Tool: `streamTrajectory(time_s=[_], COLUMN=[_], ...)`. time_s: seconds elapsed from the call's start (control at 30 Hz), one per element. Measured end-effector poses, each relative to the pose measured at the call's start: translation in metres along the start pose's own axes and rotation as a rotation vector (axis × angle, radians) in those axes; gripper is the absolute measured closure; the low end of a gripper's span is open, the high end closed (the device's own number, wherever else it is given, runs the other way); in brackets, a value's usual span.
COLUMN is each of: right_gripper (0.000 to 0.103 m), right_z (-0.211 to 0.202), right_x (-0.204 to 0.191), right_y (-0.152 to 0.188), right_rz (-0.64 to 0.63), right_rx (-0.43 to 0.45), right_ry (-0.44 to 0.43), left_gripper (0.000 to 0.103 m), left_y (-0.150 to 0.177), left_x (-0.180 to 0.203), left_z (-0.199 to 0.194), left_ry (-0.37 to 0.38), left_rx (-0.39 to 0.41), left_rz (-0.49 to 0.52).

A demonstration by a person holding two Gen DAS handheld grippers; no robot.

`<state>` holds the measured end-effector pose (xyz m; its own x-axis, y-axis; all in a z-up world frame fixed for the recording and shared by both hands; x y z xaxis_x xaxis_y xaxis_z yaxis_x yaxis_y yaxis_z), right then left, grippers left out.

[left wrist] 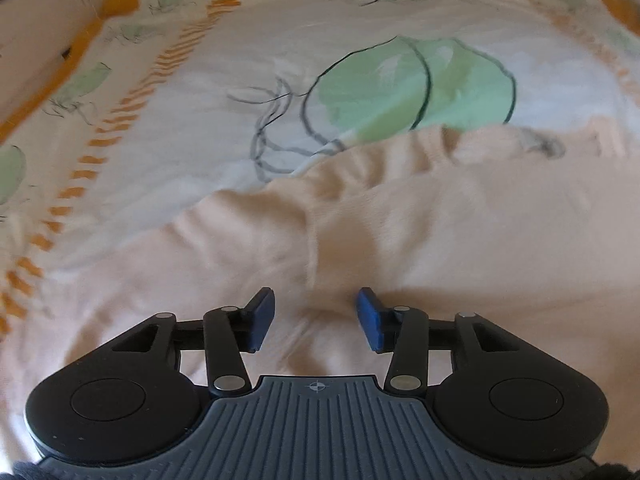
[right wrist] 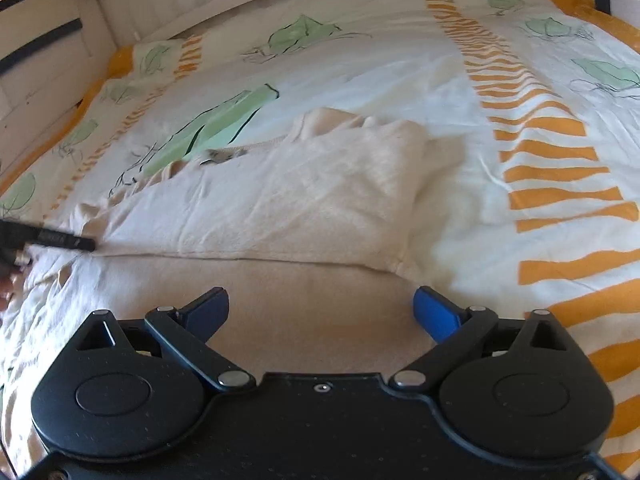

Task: Fold small clothes

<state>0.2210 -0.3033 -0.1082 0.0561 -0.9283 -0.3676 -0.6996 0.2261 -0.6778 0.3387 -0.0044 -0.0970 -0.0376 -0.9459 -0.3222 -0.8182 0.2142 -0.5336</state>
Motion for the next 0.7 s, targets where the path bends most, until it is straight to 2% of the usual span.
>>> streamTrajectory(time_s=[0.13, 0.3, 0.4, 0.5, 0.6, 0.7], right_gripper=[0.005, 0.005, 0.004, 0.002, 0.001, 0.001], right_z=[-0.001, -0.009, -0.018, -0.025, -0.025, -0.024], right_x=[-0.009, -0.025, -0.033, -0.042, -0.054, -0.073], right_y=[0.006, 0.015, 0.019, 0.021, 0.022, 0.025], right_rz=[-0.08, -0.224, -0.28, -0.286, -0.281, -0.303], right_rx=[-0.001, 0.042, 0.076, 0.092, 0.058, 0.03], right_ry=[0.036, 0.088, 0.095, 0.089, 0.067, 0.07], left_gripper=[0.058, 0.054, 0.054, 0.048, 0.048, 0.046], left_y=[0.022, 0.05, 0.066, 0.082, 0.097, 0.107], left_x=[-0.022, -0.074, -0.11, -0.15, -0.189, -0.227], left_z=[0.0, -0.009, -0.018, -0.027, -0.032, -0.032], left_ry=[0.02, 0.088, 0.052, 0.026, 0.016, -0.031], left_rx=[-0.056, -0.107, -0.11, -0.088, -0.063, -0.033], left_rz=[-0.034, -0.23, -0.317, -0.4, -0.504, -0.588])
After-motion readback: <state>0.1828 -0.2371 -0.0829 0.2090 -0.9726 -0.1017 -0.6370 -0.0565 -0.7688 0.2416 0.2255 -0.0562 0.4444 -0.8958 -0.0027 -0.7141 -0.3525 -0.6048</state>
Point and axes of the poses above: each gripper's, at about its wrist camera, not at the fingertips, and z roughly the way its jaws point, x to its right, y to its underside, the point moved 4 cm from there along z, roughly the way its jaws point, and after that the axes turned 7 degrees about -y, right-handed, at the moved point
